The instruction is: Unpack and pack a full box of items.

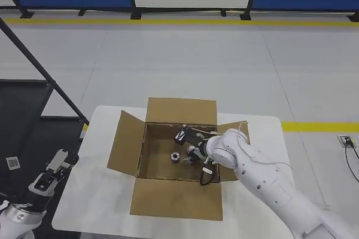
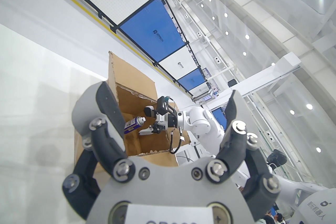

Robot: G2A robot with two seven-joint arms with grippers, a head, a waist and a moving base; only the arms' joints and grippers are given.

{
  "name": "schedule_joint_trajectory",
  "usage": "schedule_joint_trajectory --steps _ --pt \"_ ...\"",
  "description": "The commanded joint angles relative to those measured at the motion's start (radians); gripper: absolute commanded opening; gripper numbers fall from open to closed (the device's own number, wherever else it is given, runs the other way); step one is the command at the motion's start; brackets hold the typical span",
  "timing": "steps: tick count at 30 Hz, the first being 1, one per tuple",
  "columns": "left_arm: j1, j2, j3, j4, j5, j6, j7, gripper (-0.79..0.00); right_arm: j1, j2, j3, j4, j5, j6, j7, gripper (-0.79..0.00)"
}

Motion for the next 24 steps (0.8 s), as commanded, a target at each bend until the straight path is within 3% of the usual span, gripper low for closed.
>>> schedule_joint_trajectory --steps 1,6,16,24 --pt "0.000 0.000 0.000 0.000 0.000 0.000 0.000 0.000 0.020 -0.016 -0.014 0.044 0.016 -0.010 0.010 -0.422" --pt "0.000 0.000 0.000 0.000 0.000 0.000 0.000 0.000 0.058 -0.058 -0.052 0.139 0.036 -0.031 0.013 -0.785" --pt "0.000 0.000 0.000 0.000 0.000 0.000 0.000 0.000 0.087 -0.096 -0.057 0.229 0.049 -0.065 -0.025 -0.785" --pt "0.000 0.000 0.000 0.000 0.000 0.000 0.000 0.000 0.028 -0.039 0.030 0.040 0.005 -0.059 0.025 -0.785"
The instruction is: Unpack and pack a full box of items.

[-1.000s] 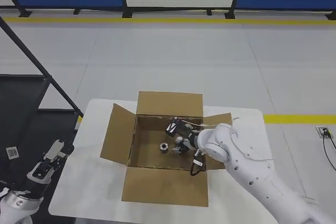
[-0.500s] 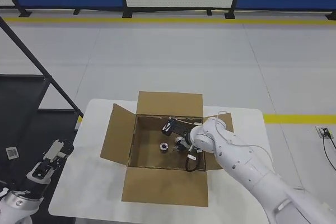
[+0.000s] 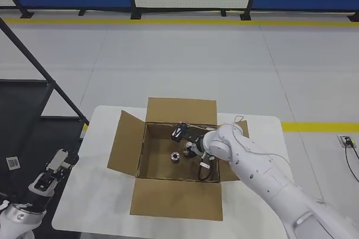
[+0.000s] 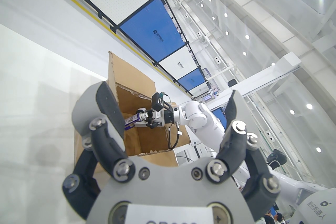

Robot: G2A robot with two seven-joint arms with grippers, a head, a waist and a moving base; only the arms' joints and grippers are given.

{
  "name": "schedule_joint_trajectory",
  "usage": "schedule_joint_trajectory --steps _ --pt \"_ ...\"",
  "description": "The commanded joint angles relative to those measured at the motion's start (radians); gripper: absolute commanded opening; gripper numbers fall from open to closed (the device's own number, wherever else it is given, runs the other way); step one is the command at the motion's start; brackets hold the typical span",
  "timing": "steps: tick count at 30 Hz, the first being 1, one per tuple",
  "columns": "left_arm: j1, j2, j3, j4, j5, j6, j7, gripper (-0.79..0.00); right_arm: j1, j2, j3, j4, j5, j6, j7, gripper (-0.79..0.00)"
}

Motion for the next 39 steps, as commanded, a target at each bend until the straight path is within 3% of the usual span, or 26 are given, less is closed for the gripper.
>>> schedule_joint_trajectory --steps 1,7,13,17,26,32,39 --pt "0.000 0.000 0.000 0.000 0.000 0.000 0.000 0.000 -0.028 0.017 0.026 -0.073 -0.018 0.020 0.027 -0.785" --pt "0.000 0.000 0.000 0.000 0.000 0.000 0.000 0.000 -0.172 0.088 0.147 -0.373 -0.105 0.077 0.101 -0.785" --pt "0.000 0.000 0.000 0.000 0.000 0.000 0.000 0.000 -0.344 0.146 0.320 -0.659 -0.201 0.158 0.058 -0.785" --pt "0.000 0.000 0.000 0.000 0.000 0.000 0.000 0.000 -0.471 0.179 0.486 -0.820 -0.254 0.265 0.030 -0.785" --pt "0.000 0.000 0.000 0.000 0.000 0.000 0.000 0.000 -0.862 0.230 0.921 -1.144 -0.251 0.370 -0.092 -0.785" --pt "0.000 0.000 0.000 0.000 0.000 0.000 0.000 0.000 -0.965 0.239 1.068 -1.127 -0.192 0.384 -0.042 -0.785" --pt "0.000 0.000 0.000 0.000 0.000 0.000 0.000 0.000 -0.826 0.254 1.044 -0.827 -0.180 0.252 0.108 -0.785"
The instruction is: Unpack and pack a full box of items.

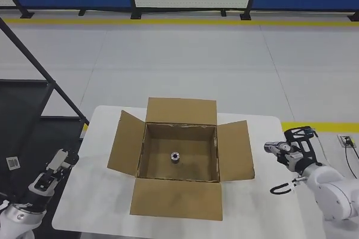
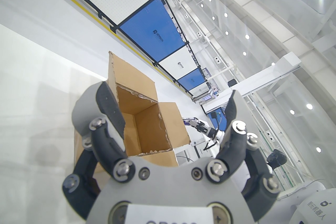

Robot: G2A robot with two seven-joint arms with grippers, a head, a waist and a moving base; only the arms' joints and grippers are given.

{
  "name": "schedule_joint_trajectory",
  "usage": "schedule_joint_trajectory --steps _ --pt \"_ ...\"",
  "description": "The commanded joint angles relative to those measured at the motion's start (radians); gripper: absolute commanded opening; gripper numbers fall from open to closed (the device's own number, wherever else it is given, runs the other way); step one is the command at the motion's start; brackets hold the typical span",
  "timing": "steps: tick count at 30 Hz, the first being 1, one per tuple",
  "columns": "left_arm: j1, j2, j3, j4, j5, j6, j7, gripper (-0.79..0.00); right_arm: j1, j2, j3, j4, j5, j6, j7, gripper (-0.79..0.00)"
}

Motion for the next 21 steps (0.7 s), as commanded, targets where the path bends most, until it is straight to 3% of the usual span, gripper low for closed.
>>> schedule_joint_trajectory --steps 1,8,18,21 --pt "0.000 0.000 0.000 0.000 0.000 0.000 0.000 0.000 0.045 0.002 -0.021 0.092 0.008 -0.036 0.022 -0.785" --pt "0.000 0.000 0.000 0.000 0.000 0.000 0.000 0.000 0.169 0.007 -0.088 0.318 -0.021 -0.080 0.063 -0.785" --pt "0.000 0.000 0.000 0.000 0.000 0.000 0.000 0.000 0.252 0.009 -0.164 0.444 -0.018 -0.134 0.092 -0.785" --pt "0.000 0.000 0.000 0.000 0.000 0.000 0.000 0.000 0.270 0.009 -0.183 0.465 -0.017 -0.134 0.115 -0.693"
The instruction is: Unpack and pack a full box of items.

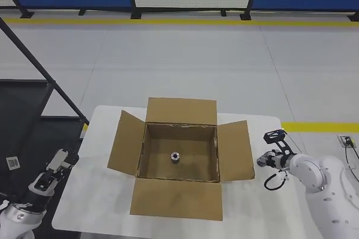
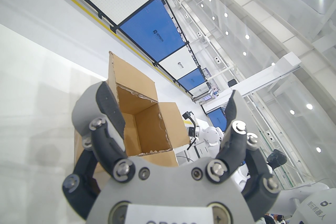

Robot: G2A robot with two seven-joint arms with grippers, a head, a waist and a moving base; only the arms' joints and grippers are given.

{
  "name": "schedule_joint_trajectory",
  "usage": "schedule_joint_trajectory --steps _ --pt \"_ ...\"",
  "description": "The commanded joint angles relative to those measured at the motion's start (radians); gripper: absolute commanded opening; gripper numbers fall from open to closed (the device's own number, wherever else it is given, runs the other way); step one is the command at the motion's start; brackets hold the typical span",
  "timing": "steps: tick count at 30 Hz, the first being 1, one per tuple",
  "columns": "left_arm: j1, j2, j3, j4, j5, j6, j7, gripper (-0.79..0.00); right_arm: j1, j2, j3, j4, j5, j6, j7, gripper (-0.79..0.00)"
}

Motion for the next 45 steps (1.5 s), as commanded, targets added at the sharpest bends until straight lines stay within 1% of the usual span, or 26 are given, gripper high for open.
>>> schedule_joint_trajectory --steps 1,2,5,7,13,16,17,18,19,21,24,26,27,29,31,33,35,37,39,41,43,45 --pt "0.000 0.000 0.000 0.000 0.000 0.000 0.000 0.000 0.010 0.000 -0.009 0.011 0.003 -0.001 0.009 -0.659" --pt "0.000 0.000 0.000 0.000 0.000 0.000 0.000 0.000 0.015 0.000 -0.014 0.017 0.005 -0.002 0.016 -0.576" --pt "0.000 0.000 0.000 0.000 0.000 0.000 0.000 0.000 0.030 0.001 -0.026 0.034 0.009 -0.006 0.025 -0.523" --pt "0.000 0.000 0.000 0.000 0.000 0.000 0.000 0.000 0.039 0.002 -0.033 0.046 0.012 -0.008 0.031 -0.465" --pt "0.000 0.000 0.000 0.000 0.000 0.000 0.000 0.000 0.055 0.005 -0.047 0.066 0.022 -0.009 0.032 -0.437" --pt "0.000 0.000 0.000 0.000 0.000 0.000 0.000 0.000 0.060 0.007 -0.052 0.070 0.025 -0.013 0.040 -0.400" --pt "0.000 0.000 0.000 0.000 0.000 0.000 0.000 0.000 0.061 0.008 -0.053 0.070 0.027 -0.012 0.041 -0.354" --pt "0.000 0.000 0.000 0.000 0.000 0.000 0.000 0.000 0.060 0.009 -0.056 0.067 0.028 -0.013 0.042 -0.231" --pt "0.000 0.000 0.000 0.000 0.000 0.000 0.000 0.000 0.059 0.009 -0.057 0.064 0.029 -0.012 0.042 -0.145" --pt "0.000 0.000 0.000 0.000 0.000 0.000 0.000 0.000 0.056 0.011 -0.058 0.056 0.030 -0.012 0.045 -0.117" --pt "0.000 0.000 0.000 0.000 0.000 0.000 0.000 0.000 0.047 0.016 -0.046 0.033 0.027 0.009 0.037 -0.031" --pt "0.000 0.000 0.000 0.000 0.000 0.000 0.000 0.000 0.025 0.021 -0.008 -0.007 0.023 0.061 0.002 -0.135" --pt "0.000 0.000 0.000 0.000 0.000 0.000 0.000 0.000 0.005 0.024 0.017 -0.044 0.021 0.094 -0.025 -0.132" --pt "0.000 0.000 0.000 0.000 0.000 0.000 0.000 0.000 -0.057 0.030 0.074 -0.158 0.015 0.150 -0.096 0.000" --pt "0.000 0.000 0.000 0.000 0.000 0.000 0.000 0.000 -0.144 0.034 0.123 -0.309 0.018 0.178 -0.163 0.000" --pt "0.000 0.000 0.000 0.000 0.000 0.000 0.000 0.000 -0.230 0.035 0.156 -0.467 0.032 0.181 -0.228 0.000" --pt "0.000 0.000 0.000 0.000 0.000 0.000 0.000 0.000 -0.296 0.035 0.157 -0.596 0.050 0.141 -0.279 0.000" --pt "0.000 0.000 0.000 0.000 0.000 0.000 0.000 0.000 -0.323 0.036 0.130 -0.671 0.041 0.093 -0.299 0.000" --pt "0.000 0.000 0.000 0.000 0.000 0.000 0.000 0.000 -0.310 0.035 0.065 -0.706 0.020 0.048 -0.315 0.000" --pt "0.000 0.000 0.000 0.000 0.000 0.000 0.000 0.000 -0.258 0.031 -0.020 -0.695 0.004 0.020 -0.316 0.000" --pt "0.000 0.000 0.000 0.000 0.000 0.000 0.000 0.000 -0.173 0.023 -0.120 -0.644 -0.005 0.004 -0.285 0.000" --pt "0.000 0.000 0.000 0.000 0.000 0.000 0.000 0.000 -0.064 0.008 -0.237 -0.559 0.015 -0.024 -0.246 0.000"
